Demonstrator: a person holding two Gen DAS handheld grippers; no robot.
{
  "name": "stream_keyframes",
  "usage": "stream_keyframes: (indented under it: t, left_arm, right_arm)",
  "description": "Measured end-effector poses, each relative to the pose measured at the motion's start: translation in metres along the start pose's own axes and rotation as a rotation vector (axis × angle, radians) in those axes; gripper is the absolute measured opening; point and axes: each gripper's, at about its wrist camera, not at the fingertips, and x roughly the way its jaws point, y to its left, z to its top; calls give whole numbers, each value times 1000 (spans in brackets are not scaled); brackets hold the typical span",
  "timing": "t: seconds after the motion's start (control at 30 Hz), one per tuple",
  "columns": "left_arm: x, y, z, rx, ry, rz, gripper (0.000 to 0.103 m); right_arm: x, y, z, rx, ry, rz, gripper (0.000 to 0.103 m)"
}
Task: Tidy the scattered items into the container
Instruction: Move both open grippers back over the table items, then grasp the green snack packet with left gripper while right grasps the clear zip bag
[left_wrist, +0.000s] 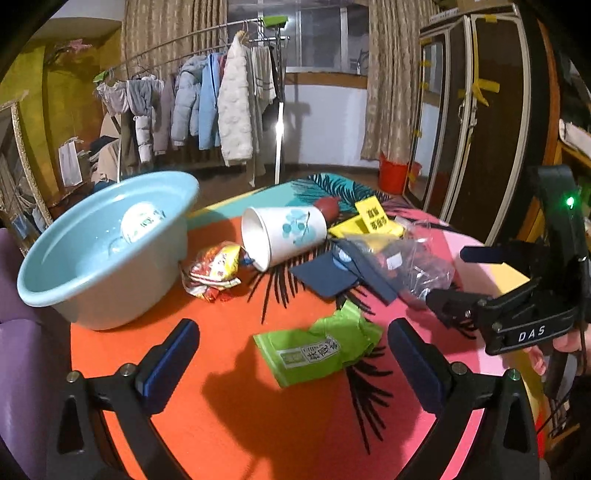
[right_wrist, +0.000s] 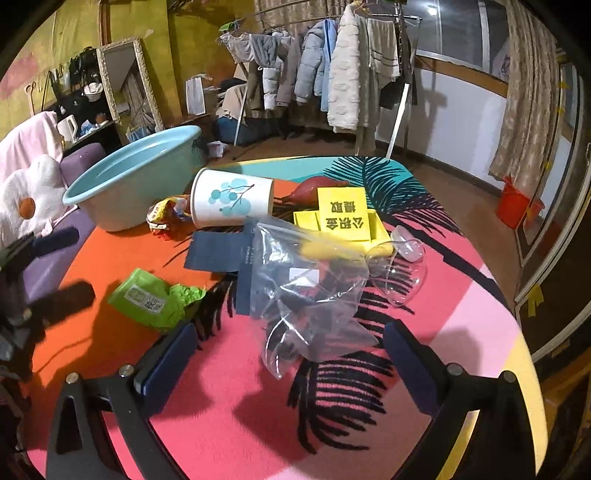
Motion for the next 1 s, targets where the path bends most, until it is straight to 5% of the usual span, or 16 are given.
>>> stream_keyframes:
  t: [1.0]
  left_arm:
    - [65,-11,-2,148,141,-77,103]
  right_arm:
    - [31,-7,-5,17,12,14,103]
